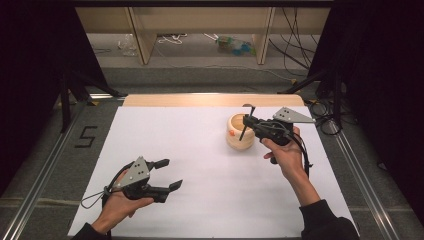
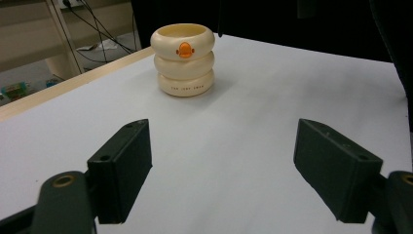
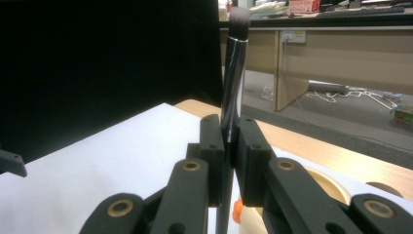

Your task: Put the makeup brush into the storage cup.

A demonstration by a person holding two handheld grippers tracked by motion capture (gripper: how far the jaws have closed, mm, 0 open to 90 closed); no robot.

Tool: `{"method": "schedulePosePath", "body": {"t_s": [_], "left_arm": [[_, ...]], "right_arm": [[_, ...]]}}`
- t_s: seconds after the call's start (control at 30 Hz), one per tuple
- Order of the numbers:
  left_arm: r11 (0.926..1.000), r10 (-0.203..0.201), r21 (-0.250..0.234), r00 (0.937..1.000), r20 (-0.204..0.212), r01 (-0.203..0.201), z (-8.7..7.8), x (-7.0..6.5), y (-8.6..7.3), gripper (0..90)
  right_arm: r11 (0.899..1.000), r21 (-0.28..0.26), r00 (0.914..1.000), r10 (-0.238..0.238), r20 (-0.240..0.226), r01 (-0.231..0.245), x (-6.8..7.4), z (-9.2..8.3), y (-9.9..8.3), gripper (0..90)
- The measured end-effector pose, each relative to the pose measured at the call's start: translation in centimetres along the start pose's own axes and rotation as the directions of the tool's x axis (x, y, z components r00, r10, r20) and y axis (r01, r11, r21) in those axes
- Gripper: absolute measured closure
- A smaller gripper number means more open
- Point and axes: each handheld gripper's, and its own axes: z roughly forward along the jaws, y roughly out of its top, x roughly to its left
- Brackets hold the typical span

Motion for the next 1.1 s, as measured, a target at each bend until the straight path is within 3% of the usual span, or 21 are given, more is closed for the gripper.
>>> {"method": "schedulePosePath", "body": {"t_s": [0.5, 0.53, 0.77, 0.87, 1.1], "left_arm": [[1.0000, 0.004, 0.008, 1.0000, -0.008, -0.004, -0.4, 0.1, -0.1, 21.8], [0.9999, -0.008, 0.007, 0.9999, -0.008, 0.008, -0.4, 0.0, -0.2, 21.8], [1.0000, -0.009, -0.001, 1.0000, -0.001, 0.009, -0.4, 0.0, -0.2, 21.8], [1.0000, 0.000, 0.003, 0.9999, -0.011, 0.000, -0.5, 0.1, -0.2, 21.8], [1.0000, -0.004, -0.001, 0.9999, -0.012, 0.004, -0.6, 0.1, -0.1, 21.8]], "right_arm": [[1.000, 0.007, 0.9996, 0.009, 0.025, -0.009, -0.7, 0.6, 0.6, 83.6], [1.000, -0.015, 0.9994, -0.012, 0.032, 0.012, -0.9, 0.8, 0.7, 83.6], [1.000, -0.003, 0.9989, 0.013, 0.045, -0.013, -1.4, 1.0, 0.9, 83.6], [0.999, -0.027, 0.9986, 0.019, 0.050, -0.018, -1.6, 1.1, 1.0, 83.6], [0.999, -0.034, 0.9978, 0.009, 0.065, -0.006, -1.9, 1.5, 1.5, 83.6]]}}
